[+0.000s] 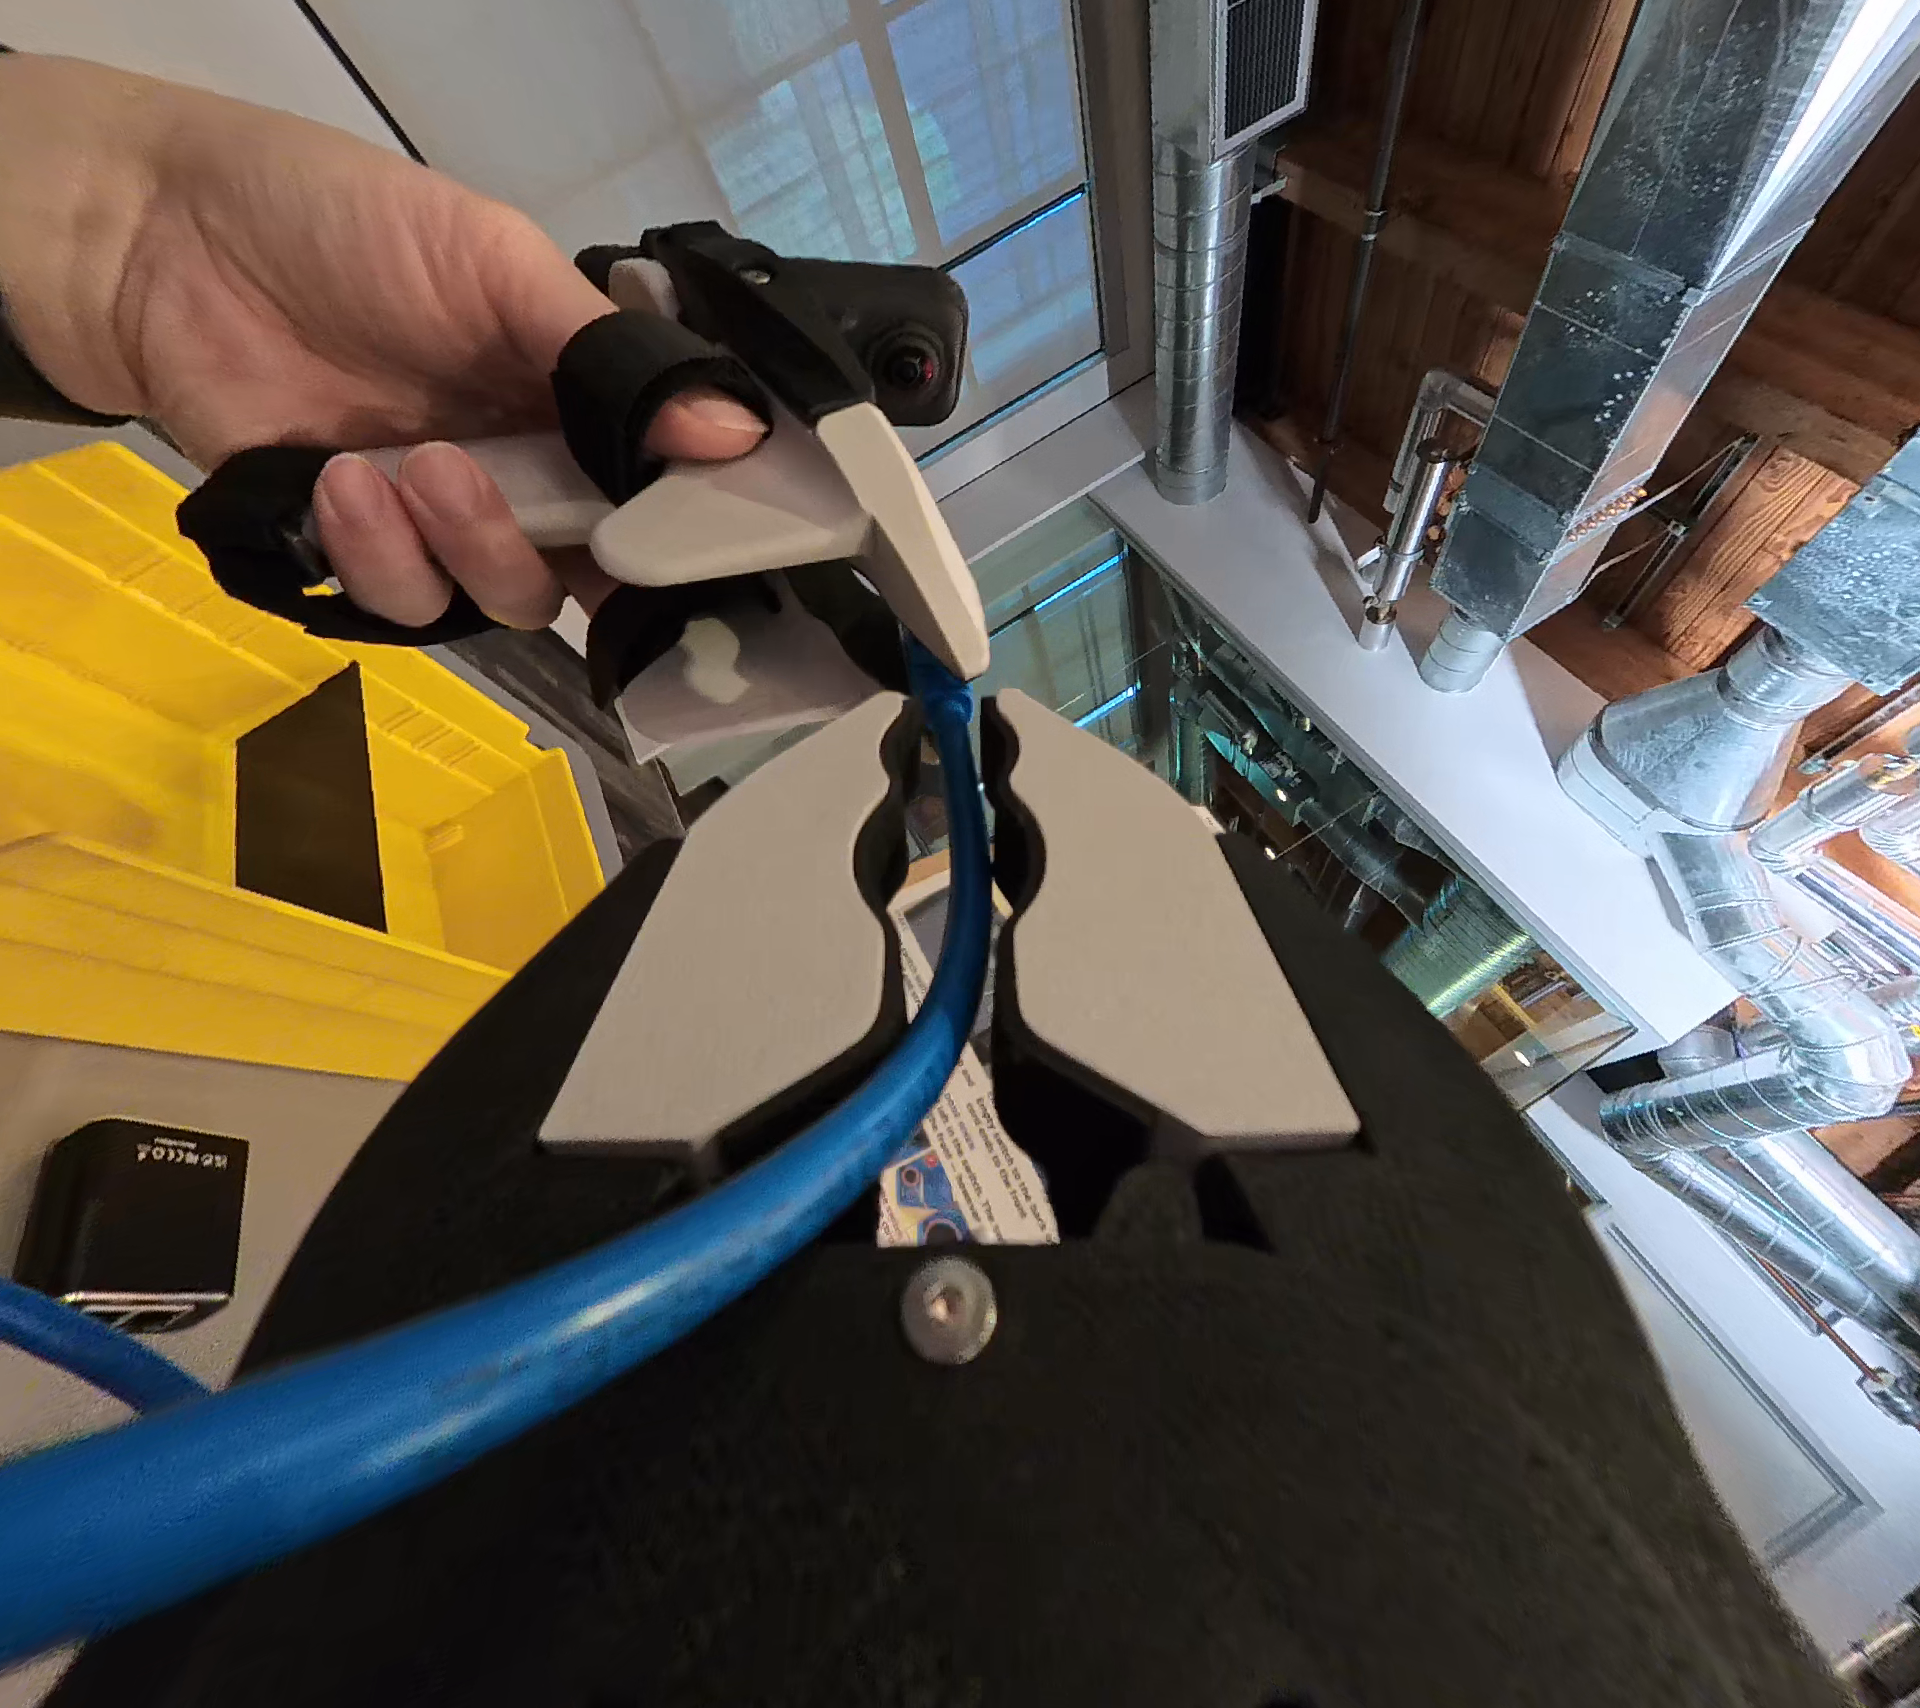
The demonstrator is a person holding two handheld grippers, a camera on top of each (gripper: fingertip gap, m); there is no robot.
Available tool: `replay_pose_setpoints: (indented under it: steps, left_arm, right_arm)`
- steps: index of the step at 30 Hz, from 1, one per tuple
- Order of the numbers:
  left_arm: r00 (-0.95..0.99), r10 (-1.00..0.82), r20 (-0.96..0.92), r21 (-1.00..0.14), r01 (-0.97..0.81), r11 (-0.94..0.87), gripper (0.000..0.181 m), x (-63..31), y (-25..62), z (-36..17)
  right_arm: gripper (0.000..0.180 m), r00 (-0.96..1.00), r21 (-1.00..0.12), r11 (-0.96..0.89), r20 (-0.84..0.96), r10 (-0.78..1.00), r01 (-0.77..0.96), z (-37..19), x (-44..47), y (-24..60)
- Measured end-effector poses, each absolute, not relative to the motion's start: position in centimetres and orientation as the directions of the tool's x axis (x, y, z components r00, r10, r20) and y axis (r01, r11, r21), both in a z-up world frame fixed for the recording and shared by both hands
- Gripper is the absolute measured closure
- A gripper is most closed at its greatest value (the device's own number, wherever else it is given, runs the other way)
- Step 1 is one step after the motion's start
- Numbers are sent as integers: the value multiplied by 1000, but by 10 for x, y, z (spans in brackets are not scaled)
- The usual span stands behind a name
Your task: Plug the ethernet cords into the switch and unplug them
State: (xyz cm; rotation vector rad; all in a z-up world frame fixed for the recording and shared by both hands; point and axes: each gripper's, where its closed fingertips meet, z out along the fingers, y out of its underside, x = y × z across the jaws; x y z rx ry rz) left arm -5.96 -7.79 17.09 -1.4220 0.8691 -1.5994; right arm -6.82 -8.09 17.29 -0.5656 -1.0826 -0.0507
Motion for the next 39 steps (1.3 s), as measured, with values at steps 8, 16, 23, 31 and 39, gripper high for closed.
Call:
replay_pose_setpoints:
  steps: [8,16,23,31,39]
  left_arm:
    - [-19,-905,424,-898,124,-423,167,-61,-77,171]
    - [8,-913,407,-909,107,-404,167,-60,-76,168]
    - [7,-913,408,-908,106,-405,167,-61,-76,168]
    - [9,-915,403,-911,99,-400,167,-60,-78,168]
    - [19,-917,399,-913,103,-395,167,-60,-77,168]
  right_arm:
    - [167,473,-421,848,847,241,322,171,-69,-78]
    - [168,468,-428,842,848,248,329,170,-68,-75]
    - [168,476,-443,834,840,259,329,171,-68,-73]
    - [167,455,-449,835,845,280,319,168,-69,-75]
    - [172,461,-454,824,844,275,339,169,-68,-72]
